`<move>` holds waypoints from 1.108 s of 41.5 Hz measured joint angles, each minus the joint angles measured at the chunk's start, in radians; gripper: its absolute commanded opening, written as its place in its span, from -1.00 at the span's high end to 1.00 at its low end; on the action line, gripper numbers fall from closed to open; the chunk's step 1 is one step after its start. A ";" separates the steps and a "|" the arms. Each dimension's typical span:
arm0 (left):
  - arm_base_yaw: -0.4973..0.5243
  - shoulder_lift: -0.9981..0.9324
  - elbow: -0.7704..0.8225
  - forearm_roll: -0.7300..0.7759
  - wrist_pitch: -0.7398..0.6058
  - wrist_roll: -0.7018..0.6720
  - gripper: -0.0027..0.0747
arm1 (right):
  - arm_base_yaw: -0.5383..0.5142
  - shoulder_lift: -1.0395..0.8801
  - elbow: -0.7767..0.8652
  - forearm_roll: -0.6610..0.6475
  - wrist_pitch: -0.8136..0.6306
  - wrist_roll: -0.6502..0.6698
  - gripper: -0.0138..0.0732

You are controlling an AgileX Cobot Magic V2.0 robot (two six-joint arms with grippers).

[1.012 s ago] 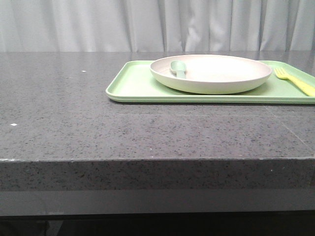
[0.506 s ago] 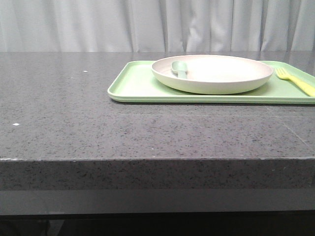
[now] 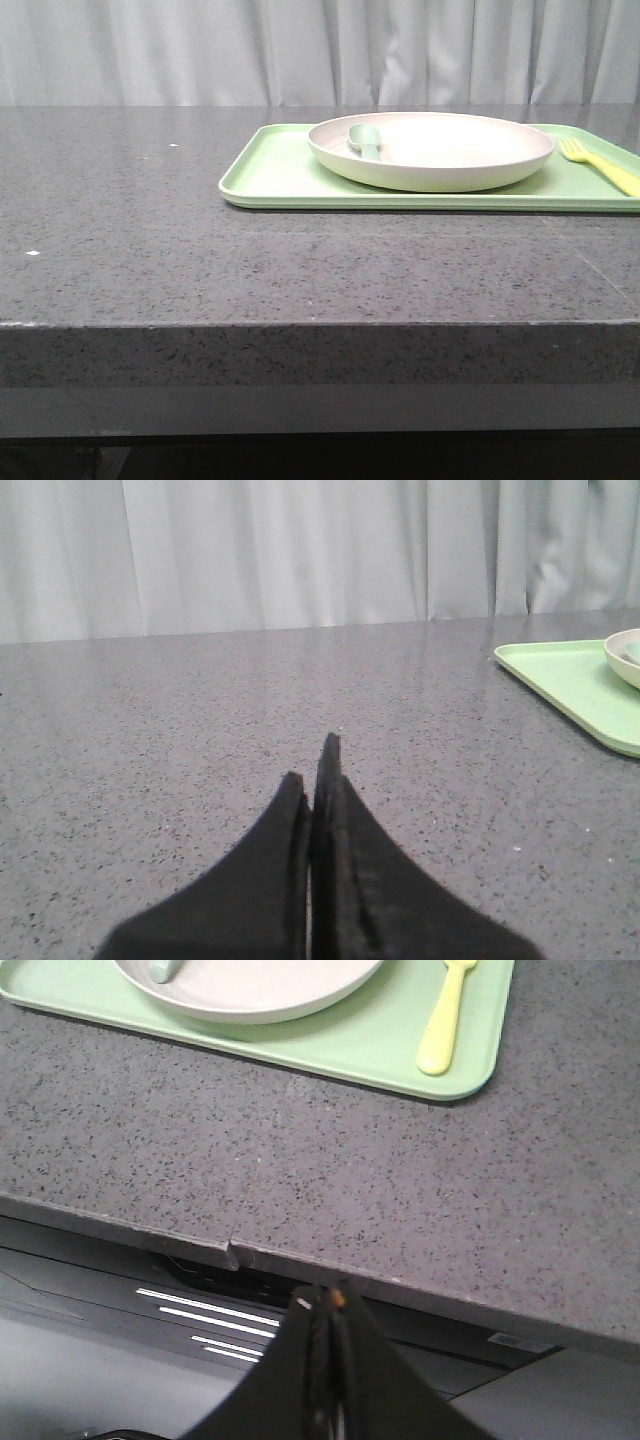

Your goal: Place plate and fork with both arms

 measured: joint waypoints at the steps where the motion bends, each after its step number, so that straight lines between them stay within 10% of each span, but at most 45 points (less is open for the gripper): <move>1: 0.000 0.000 0.000 0.000 -0.005 -0.009 0.98 | 0.000 0.000 0.000 0.000 0.000 0.000 0.96; 46: 0.060 0.000 0.000 0.000 -0.013 -0.078 0.98 | 0.000 0.000 0.000 0.001 0.002 0.000 0.96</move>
